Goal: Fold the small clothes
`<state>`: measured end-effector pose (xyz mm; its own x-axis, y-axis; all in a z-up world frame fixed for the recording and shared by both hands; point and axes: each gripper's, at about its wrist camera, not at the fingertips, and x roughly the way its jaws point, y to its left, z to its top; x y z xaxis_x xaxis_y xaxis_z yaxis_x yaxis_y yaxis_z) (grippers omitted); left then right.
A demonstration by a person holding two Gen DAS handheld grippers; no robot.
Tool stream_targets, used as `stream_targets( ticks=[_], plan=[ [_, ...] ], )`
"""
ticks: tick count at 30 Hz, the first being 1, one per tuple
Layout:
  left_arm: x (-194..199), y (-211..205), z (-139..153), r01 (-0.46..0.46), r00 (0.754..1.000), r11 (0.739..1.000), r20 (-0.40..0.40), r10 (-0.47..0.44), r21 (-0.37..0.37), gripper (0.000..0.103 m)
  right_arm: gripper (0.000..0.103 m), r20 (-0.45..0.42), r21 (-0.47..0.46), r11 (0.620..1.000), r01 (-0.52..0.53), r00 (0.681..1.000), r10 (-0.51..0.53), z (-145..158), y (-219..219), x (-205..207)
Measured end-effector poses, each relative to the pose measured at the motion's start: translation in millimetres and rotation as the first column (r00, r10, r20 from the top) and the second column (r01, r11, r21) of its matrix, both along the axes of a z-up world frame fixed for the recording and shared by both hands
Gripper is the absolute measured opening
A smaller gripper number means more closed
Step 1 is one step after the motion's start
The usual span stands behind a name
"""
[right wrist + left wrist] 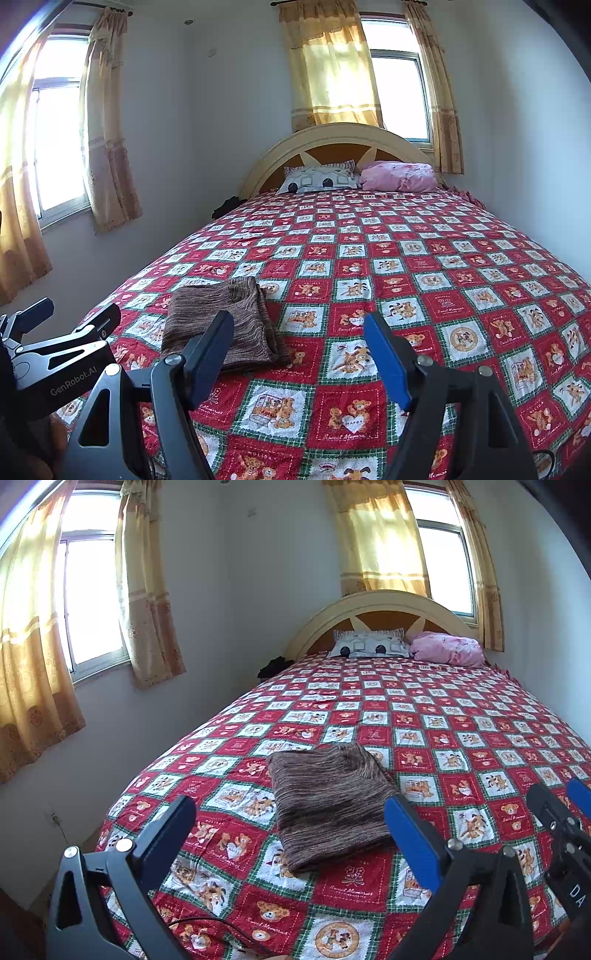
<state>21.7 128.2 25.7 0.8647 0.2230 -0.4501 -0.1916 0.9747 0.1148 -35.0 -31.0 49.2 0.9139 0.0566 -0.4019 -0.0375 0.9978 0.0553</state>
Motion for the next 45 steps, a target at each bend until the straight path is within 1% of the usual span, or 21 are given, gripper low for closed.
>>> stream_targets(
  ticks=[11, 17, 27, 35, 41, 45],
  plan=[
    [-1.0, -4.7, -0.2, 0.026, 1.000, 1.000, 0.005, -0.026, 0.006, 0.103, 0.073, -0.002, 0.001, 1.000, 0.004, 1.000, -0.004, 0.0, -1.0, 0.7],
    [-0.4, -7.8, 0.0, 0.027, 1.000, 0.999, 0.011, -0.027, 0.038, 0.103, 0.073, -0.010, -0.002, 1.000, 0.006, 1.000, -0.006, -1.7, -0.7, 1.6],
    [0.3, -8.0, 0.3, 0.033, 0.999, 0.999, 0.010, -0.033, 0.038, 0.103, 0.073, -0.015, 0.003, 1.000, 0.015, 1.000, -0.014, -4.0, -1.6, 1.4],
    [-0.3, -8.9, 0.6, 0.057, 0.998, 0.998, 0.009, -0.058, 0.026, 0.103, 0.073, -0.016, 0.005, 1.000, 0.014, 1.000, -0.014, -5.1, -2.1, 1.6],
    [0.0, -6.9, 1.2, 0.119, 0.993, 0.993, 0.012, -0.118, -0.028, 0.103, 0.073, -0.023, 0.007, 1.000, 0.016, 1.000, -0.016, -8.4, -3.1, 1.1],
    [3.6, -5.4, -0.6, 0.121, 0.993, 0.992, -0.006, -0.121, -0.045, 0.103, 0.073, -0.029, 0.007, 1.000, 0.015, 0.999, -0.015, -10.3, -2.9, 2.1]
  ],
)
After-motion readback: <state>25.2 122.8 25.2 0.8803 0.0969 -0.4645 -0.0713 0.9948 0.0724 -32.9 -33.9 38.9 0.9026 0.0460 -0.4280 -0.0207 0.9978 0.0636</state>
